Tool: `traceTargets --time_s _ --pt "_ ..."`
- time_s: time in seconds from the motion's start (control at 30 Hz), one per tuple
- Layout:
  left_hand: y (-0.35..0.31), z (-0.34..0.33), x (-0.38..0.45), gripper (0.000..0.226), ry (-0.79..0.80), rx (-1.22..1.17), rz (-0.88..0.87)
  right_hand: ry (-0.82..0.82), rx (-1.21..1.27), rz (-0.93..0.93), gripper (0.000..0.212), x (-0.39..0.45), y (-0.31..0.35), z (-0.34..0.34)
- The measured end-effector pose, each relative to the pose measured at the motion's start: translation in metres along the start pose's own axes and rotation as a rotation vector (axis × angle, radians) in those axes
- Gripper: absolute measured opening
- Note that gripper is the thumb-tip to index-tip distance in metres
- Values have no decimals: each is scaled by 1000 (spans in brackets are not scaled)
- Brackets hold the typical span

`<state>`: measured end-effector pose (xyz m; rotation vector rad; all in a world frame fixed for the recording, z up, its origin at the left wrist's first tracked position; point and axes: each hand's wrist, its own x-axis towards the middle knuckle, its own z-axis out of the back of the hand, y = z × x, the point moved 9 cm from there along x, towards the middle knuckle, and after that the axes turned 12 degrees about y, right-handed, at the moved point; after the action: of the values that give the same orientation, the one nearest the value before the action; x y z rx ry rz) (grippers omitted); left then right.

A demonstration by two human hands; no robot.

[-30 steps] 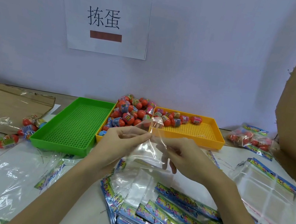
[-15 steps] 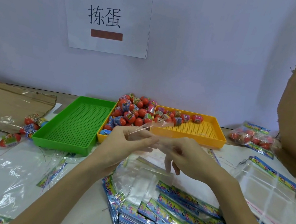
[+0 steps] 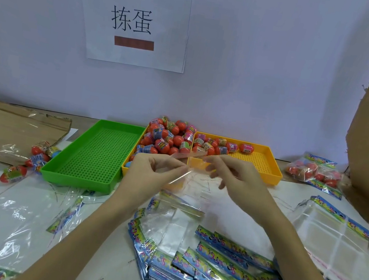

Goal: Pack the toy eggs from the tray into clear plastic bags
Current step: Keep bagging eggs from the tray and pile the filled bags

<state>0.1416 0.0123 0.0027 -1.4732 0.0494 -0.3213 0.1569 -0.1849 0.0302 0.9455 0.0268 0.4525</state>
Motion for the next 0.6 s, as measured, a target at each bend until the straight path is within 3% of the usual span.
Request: traceTargets --time_s 0.1,0.17,0.33,0.47,0.6 --pt "-4 -6 -1 4 3 61 -23 -1 134 49 15 -1 10 -16" --pt "-5 -5 -1 9 2 107 -22 -85 232 43 7 -4 7 -14" --pt "-23 13 -3 59 -169 648 -128 -305 579 6 9 -11 -8 22" --pt "-26 12 -4 81 -167 680 -140 -284 619 -7 6 -11 -10 30" --pt "-30 13 -9 67 -233 578 -159 -224 658 25 9 -9 -7 26"
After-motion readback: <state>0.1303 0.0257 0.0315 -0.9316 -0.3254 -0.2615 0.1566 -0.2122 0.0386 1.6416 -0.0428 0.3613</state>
